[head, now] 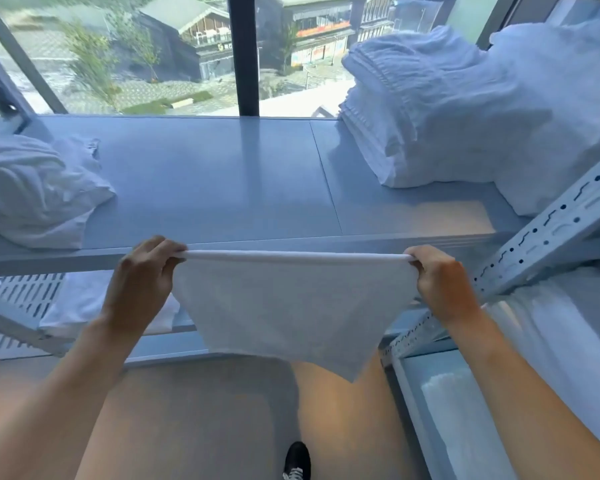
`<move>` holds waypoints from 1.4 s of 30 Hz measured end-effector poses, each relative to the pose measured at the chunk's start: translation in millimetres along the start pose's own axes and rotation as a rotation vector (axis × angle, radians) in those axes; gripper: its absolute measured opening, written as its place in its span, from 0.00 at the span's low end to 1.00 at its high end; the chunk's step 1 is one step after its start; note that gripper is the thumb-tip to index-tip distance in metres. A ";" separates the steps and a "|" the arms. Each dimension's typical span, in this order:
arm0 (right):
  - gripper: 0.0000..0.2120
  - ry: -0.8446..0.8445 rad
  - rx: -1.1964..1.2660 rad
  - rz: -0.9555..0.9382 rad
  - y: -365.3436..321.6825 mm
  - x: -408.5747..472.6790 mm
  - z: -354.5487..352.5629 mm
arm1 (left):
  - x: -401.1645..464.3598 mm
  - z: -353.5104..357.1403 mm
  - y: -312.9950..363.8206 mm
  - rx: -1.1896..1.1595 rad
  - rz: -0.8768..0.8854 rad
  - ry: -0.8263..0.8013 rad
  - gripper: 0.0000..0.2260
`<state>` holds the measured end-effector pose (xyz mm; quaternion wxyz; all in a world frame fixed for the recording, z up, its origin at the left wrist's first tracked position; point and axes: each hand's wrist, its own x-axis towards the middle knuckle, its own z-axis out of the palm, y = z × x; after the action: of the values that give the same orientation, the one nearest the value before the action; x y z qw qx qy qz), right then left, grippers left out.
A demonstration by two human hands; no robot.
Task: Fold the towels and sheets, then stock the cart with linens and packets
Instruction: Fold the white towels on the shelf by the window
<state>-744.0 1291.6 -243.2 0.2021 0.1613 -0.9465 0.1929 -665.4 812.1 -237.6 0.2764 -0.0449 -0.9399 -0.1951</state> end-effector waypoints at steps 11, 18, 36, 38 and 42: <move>0.18 -0.041 0.048 -0.129 -10.9 130.7 80.0 | 15.9 10.4 -65.4 0.137 -0.147 0.088 0.05; 0.19 -0.120 -0.025 -0.082 -20.6 195.6 144.8 | 70.3 54.6 -124.4 0.185 -0.227 0.043 0.16; 0.29 -0.164 -0.107 0.083 -85.9 236.9 234.6 | 166.8 160.2 -203.0 0.171 -0.486 -0.211 0.25; 0.24 -0.311 0.024 -0.055 -119.6 205.0 242.5 | 167.5 160.2 -202.3 0.169 -0.485 -0.210 0.25; 0.30 -0.602 -0.050 -0.085 -126.6 164.1 253.0 | 165.1 149.5 -199.4 0.191 -0.378 -0.183 0.29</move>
<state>-918.7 1034.8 -345.7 -0.0757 0.2456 -0.9607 0.1045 -918.1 683.3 -332.4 0.1514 0.1406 -0.9671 -0.1488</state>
